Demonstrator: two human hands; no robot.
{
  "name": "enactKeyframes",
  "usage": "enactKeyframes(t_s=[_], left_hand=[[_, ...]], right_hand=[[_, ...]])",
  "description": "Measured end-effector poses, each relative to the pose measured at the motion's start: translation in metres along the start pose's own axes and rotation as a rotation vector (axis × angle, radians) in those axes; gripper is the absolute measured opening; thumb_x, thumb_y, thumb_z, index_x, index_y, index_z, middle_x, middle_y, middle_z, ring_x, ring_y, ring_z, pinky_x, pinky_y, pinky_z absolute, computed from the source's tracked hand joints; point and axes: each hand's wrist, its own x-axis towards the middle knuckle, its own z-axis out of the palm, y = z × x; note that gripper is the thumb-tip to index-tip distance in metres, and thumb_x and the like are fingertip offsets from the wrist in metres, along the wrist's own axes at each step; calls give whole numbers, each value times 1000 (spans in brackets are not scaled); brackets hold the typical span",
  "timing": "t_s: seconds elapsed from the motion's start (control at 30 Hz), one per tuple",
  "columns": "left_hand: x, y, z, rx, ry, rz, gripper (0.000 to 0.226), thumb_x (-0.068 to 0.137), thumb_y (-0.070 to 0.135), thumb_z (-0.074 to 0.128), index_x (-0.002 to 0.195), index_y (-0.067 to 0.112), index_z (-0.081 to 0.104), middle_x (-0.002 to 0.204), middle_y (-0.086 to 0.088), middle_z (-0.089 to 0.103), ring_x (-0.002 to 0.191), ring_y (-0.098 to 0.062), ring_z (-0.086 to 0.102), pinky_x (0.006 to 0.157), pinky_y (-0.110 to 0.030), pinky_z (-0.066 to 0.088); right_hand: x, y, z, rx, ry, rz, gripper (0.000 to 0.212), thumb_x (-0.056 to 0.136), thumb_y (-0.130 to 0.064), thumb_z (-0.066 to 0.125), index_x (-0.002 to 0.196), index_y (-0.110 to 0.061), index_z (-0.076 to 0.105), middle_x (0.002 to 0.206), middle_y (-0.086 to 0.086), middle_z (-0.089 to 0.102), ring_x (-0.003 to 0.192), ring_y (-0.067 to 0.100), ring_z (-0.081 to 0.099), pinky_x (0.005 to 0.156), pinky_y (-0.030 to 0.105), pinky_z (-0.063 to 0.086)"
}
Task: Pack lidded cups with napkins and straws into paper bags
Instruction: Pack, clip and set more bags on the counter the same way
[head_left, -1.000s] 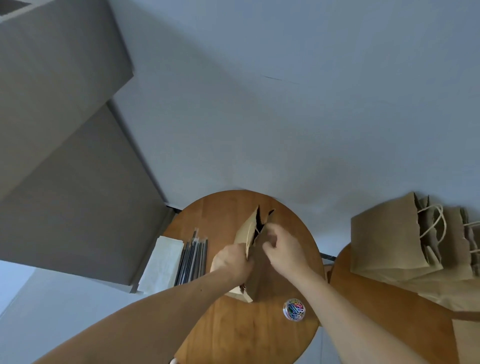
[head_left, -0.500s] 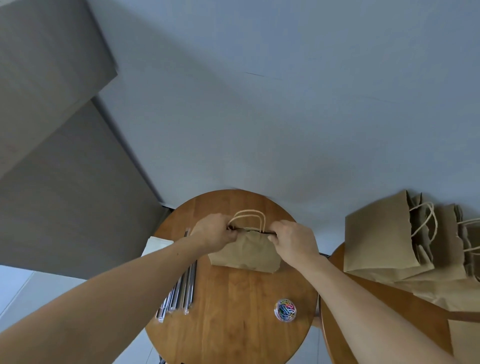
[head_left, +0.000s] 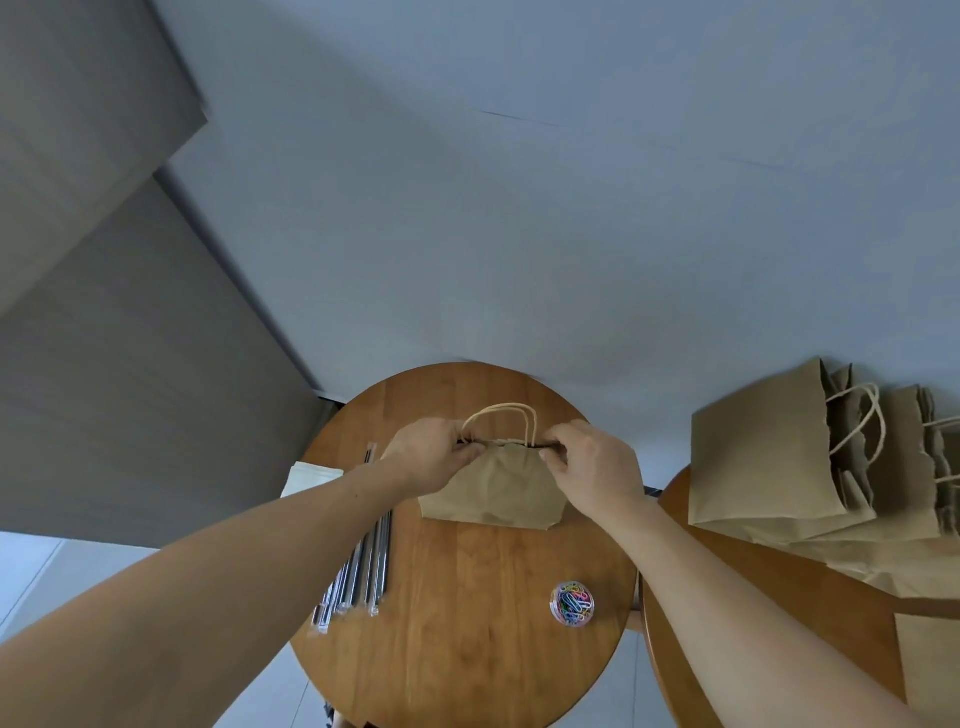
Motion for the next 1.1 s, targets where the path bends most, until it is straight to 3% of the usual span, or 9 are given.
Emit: enactKeyframes(t_s=[0.07,0.17,0.23,0.3,0.4,0.53,0.87,0.93,1.1], left_hand=[[3,-1,1,-14,-7,-23,15,99,40,50,92,39,64,77,13,65,76,-11,61,65,-32,51],[6,-2,4,-27,18,-20,20,99,39,50,106,32,68,79,15,62,83,-14,63,70,-33,52],[9,-1,5,-30,34,-14,20,99,38,50,106,32,69,77,16,60,82,-13,62,69,-32,51],[10,-3,10,-23,64,-20,18,99,39,51,100,32,68,70,19,56,74,-10,58,59,-27,44],[10,-9,17,-21,103,-51,20,98,40,52,97,28,68,64,18,52,70,-11,56,53,-24,36],[9,-14,20,-13,103,-69,21,97,43,53,88,31,68,67,6,63,68,-15,60,57,-31,46],[3,-18,30,-39,166,-60,25,97,41,55,92,21,69,75,4,67,76,-17,62,65,-34,48],[3,-17,29,-43,168,-65,24,96,41,55,88,23,69,70,8,63,72,-15,60,61,-30,44],[1,-14,27,-48,159,-82,21,96,42,54,87,27,67,74,3,68,73,-17,62,63,-33,49]], right_hand=[[-6,4,0,202,189,65,31,95,-26,62,125,-18,59,120,-5,55,81,12,62,72,26,52],[-24,20,8,443,408,360,26,96,-23,59,120,-14,57,114,-4,53,86,16,61,74,29,52],[-43,37,30,389,296,472,16,96,-19,57,111,-14,63,103,-4,62,89,18,63,74,28,51],[-66,50,58,279,41,486,13,95,-15,58,102,-15,69,96,-3,69,84,16,64,68,23,49],[-96,61,98,159,-310,517,19,94,-13,54,91,-15,72,96,-2,73,88,16,67,74,35,56],[-120,71,129,-52,-535,522,25,93,-18,47,97,-13,71,92,3,72,84,20,68,72,34,55],[-134,73,151,-138,-587,530,24,96,-34,49,74,-24,51,70,-9,56,64,14,54,43,23,25],[-134,75,153,-121,-579,548,25,96,-33,50,72,-23,51,74,-9,60,65,14,55,43,23,25],[-134,75,149,-90,-556,558,19,98,-28,44,96,-26,63,93,-9,69,77,13,61,55,24,41]])
